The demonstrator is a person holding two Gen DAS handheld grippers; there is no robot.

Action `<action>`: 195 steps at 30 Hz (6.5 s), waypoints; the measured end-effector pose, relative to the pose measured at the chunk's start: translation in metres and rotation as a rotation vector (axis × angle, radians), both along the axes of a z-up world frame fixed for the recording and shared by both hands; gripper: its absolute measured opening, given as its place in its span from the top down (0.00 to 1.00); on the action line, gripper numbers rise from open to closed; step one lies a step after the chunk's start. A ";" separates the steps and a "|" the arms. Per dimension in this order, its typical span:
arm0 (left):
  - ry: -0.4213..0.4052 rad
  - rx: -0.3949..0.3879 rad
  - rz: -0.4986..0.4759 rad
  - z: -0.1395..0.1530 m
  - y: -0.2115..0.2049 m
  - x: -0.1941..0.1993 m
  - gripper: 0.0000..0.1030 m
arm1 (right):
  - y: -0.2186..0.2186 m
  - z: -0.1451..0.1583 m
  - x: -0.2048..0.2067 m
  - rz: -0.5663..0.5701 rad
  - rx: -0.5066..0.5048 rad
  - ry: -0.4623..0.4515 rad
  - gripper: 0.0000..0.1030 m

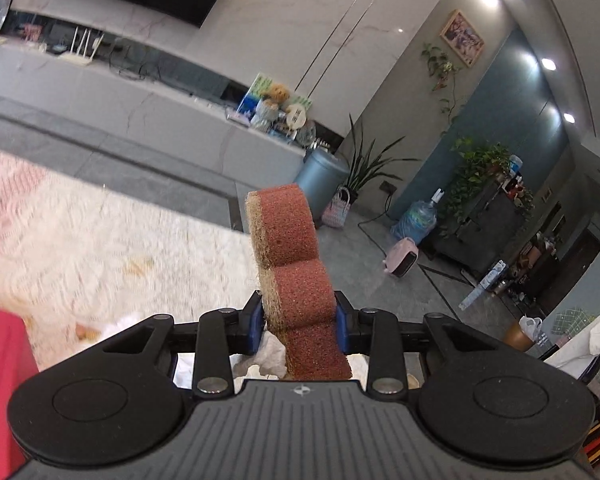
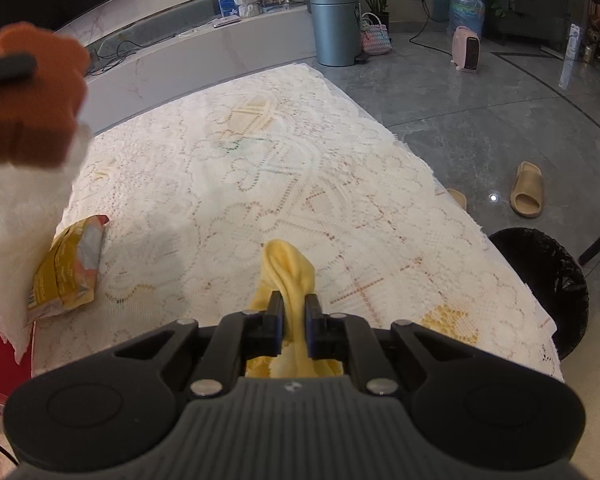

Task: Organize soft objects
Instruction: 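Lift the red sponge and yellow cloth and carry them toward the cardboard box, then lower the yellow cloth into the box and open the right tool, then lower the red sponge into the box and open the left tool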

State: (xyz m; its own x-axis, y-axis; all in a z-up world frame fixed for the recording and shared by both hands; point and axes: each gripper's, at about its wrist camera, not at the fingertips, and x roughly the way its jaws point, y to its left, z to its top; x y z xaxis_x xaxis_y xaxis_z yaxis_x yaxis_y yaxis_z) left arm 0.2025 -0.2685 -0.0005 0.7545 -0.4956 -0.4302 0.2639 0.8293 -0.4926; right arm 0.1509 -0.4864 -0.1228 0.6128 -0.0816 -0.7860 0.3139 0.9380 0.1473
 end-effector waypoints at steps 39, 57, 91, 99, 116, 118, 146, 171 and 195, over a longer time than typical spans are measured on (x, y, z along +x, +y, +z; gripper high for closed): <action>0.047 -0.021 -0.099 0.032 0.088 -0.063 0.63 | 0.087 0.070 -0.016 0.243 0.041 -0.194 0.92; 0.228 0.119 -0.203 -0.102 0.030 -0.048 0.41 | 0.060 0.038 -0.008 0.203 0.006 -0.067 0.92; 0.065 0.372 -0.291 -0.076 -0.028 -0.054 0.65 | 0.023 0.040 -0.028 0.066 0.006 -0.092 0.92; -0.050 0.377 -0.247 -0.017 0.015 -0.067 0.65 | 0.044 0.092 -0.039 0.082 0.089 -0.287 0.88; -0.173 0.231 0.047 0.083 0.224 -0.106 0.65 | 0.201 0.206 -0.082 0.436 -0.032 -0.585 0.91; -0.178 0.198 0.081 0.086 0.248 -0.104 0.65 | 0.224 0.212 -0.084 0.481 -0.026 -0.591 0.91; -0.024 0.225 0.187 -0.013 0.336 -0.039 0.64 | 0.446 0.043 0.118 0.683 -0.319 0.076 0.91; 0.043 0.152 0.181 -0.023 0.333 -0.025 0.64 | 0.439 0.060 0.051 0.666 -0.399 -0.037 0.26; -0.090 0.235 0.172 -0.010 0.298 -0.037 0.19 | 0.401 0.093 0.018 0.626 -0.378 -0.092 0.27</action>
State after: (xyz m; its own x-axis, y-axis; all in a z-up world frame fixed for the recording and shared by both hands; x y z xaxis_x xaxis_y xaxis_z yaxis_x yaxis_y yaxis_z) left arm 0.1659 0.0292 -0.0101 0.8588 -0.2522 -0.4459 0.1436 0.9541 -0.2630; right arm 0.1688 -0.0857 -0.0298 0.6957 0.0500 -0.7166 -0.2953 0.9292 -0.2220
